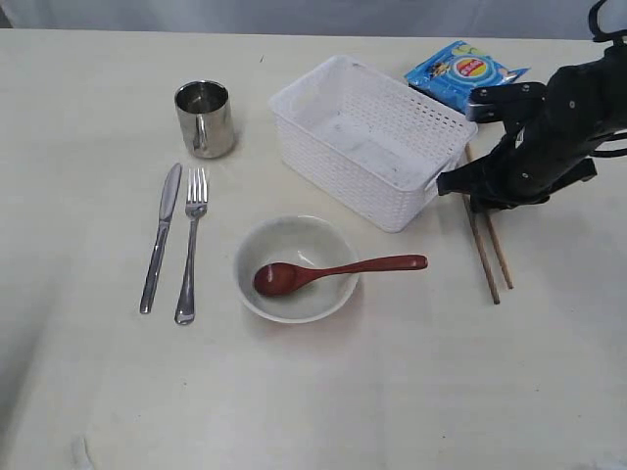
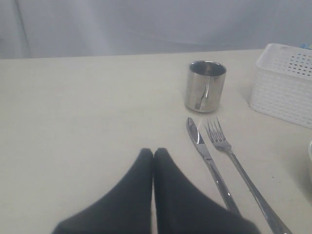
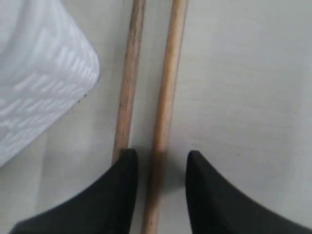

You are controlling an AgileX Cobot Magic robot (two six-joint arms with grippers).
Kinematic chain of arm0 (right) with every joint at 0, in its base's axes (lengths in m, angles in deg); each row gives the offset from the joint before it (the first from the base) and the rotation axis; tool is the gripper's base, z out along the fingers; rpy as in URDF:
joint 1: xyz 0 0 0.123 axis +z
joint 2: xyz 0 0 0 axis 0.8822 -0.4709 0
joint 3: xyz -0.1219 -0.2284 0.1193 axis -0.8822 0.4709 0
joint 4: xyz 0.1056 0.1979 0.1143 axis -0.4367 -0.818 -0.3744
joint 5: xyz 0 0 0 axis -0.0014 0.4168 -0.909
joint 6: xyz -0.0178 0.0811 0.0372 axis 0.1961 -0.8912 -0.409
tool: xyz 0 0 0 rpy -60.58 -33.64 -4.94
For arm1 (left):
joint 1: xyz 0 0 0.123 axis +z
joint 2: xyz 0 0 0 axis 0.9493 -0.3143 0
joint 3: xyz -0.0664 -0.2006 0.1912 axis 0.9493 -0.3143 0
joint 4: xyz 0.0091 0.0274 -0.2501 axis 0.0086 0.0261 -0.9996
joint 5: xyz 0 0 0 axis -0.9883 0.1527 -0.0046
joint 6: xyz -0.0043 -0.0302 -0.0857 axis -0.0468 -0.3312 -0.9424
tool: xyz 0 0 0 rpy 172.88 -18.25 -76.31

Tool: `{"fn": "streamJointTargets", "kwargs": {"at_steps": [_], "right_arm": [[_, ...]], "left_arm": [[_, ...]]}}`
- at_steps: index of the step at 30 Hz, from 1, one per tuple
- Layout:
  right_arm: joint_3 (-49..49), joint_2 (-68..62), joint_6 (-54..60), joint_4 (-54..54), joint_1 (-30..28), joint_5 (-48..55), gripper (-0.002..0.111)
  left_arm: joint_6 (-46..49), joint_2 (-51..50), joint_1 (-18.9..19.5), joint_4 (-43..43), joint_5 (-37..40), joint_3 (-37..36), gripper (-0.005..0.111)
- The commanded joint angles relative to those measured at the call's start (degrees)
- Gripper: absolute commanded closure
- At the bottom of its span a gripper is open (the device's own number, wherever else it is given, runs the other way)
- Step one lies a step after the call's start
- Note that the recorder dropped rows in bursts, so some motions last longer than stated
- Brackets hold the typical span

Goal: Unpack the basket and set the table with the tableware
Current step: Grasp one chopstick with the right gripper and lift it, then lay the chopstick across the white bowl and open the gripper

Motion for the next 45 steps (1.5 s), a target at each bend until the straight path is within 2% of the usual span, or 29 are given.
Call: {"fn": "streamJointTargets", "kwargs": {"at_steps": [1,2,9,18,23,26,30,37,40,45], "right_arm": [[0.7,-1.7,0.0,0.2,-0.2,1.6,0.1],[0.7,-1.7,0.0,0.2,-0.2,2.1,0.109],[0.7,0.8,0.1,0.5,-0.2,4.2,0.109],[0.7,17.5,-4.3,4.7,-0.2,6.6,0.109],[0.7,27.0,-2.6,1.0,1.1,7.4,0.109],[0.7,31.4,3.1,-4.2,5.1,7.8,0.109],[0.7,32.9,10.1,-13.3,14.3,11.4,0.109],[0.7,27.1,6.8,-19.0,28.6,12.1,0.109],[0.6,22.6,3.1,-19.0,32.1,10.9,0.109],[-2.4,15.4,-0.1,-19.0,34.3,11.3,0.109]], "left_arm": [[-0.2,0.1,-0.3,0.5,-0.6,-0.2,0.107],[-0.2,0.1,-0.3,0.5,-0.6,-0.2,0.107],[-0.2,0.1,-0.3,0.5,-0.6,-0.2,0.107],[-0.2,0.1,-0.3,0.5,-0.6,-0.2,0.107],[-0.2,0.1,-0.3,0.5,-0.6,-0.2,0.107],[-0.2,0.1,-0.3,0.5,-0.6,-0.2,0.107],[-0.2,0.1,-0.3,0.5,-0.6,-0.2,0.107],[-0.2,0.1,-0.3,0.5,-0.6,-0.2,0.107],[-0.2,0.1,-0.3,0.5,-0.6,-0.2,0.107],[-0.2,0.1,-0.3,0.5,-0.6,-0.2,0.107]]}}
